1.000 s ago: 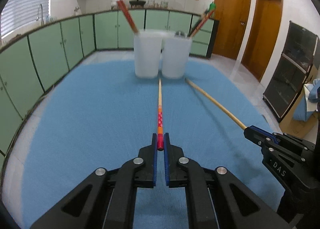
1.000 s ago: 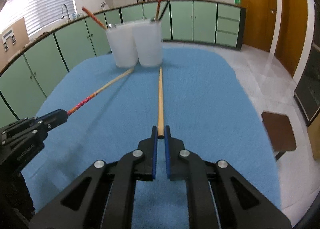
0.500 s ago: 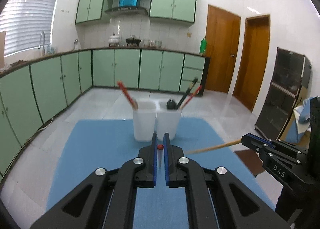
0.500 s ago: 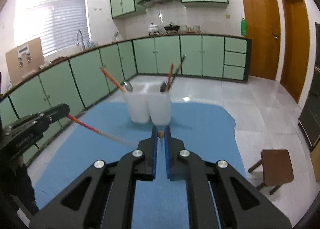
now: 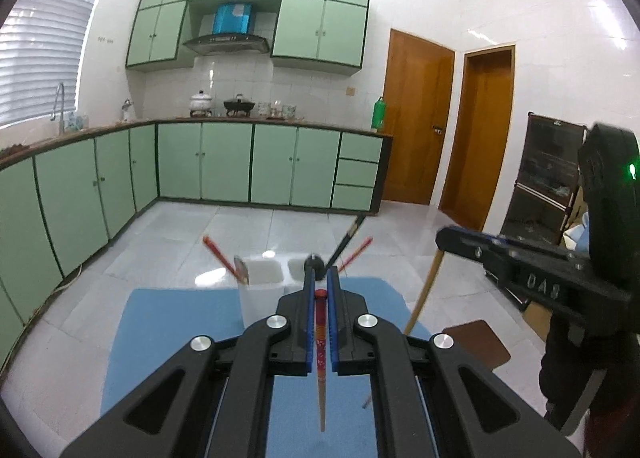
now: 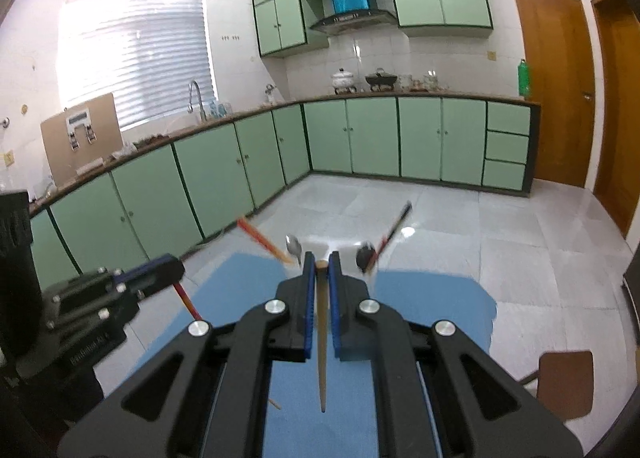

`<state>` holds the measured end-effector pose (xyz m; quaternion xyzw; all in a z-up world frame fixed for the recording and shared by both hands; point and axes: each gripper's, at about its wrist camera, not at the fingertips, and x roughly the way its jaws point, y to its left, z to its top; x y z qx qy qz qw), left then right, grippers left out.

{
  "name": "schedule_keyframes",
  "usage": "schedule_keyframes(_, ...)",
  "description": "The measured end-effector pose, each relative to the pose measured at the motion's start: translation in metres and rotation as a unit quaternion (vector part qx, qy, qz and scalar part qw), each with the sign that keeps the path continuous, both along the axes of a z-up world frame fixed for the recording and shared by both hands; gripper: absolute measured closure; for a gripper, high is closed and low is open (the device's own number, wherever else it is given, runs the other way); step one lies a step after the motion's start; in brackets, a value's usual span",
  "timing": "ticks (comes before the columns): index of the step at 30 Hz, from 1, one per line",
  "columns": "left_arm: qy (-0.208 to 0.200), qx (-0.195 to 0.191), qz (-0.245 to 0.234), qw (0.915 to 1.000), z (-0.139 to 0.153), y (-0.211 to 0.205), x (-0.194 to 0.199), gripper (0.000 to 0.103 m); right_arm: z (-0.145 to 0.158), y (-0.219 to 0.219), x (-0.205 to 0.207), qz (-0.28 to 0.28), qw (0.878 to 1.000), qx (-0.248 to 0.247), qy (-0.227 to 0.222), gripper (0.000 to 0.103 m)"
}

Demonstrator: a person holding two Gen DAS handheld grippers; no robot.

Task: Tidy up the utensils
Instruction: 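Lift both chopsticks over the white holder and open both tools to drop them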

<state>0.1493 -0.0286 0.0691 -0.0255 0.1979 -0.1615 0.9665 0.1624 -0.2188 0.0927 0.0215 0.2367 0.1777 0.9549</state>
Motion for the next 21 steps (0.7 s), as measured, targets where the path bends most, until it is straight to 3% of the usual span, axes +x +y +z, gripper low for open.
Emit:
schedule_keyframes(9,-0.074,0.003,0.024,0.9969,0.06,0.001,0.066,0.097,0.058,0.001,0.073,-0.02,0.997,0.012,-0.072,0.097)
schedule_keyframes(13,-0.104,0.006,0.04,0.9938,0.081,-0.001,0.104,0.097,0.066,0.002,0.105,-0.031,0.996,0.009,-0.084,0.097)
schedule_keyframes(16,-0.114,0.008,0.048,0.9923,0.08,-0.005,0.126,0.097,0.059,0.002,0.13,-0.039,0.996,0.006,-0.082,0.097)
schedule_keyframes(21,-0.09,0.008,0.055,0.9944,0.052,-0.006,0.162,0.097,0.031,0.005,0.163,-0.04,0.998,0.004,-0.055,0.097)
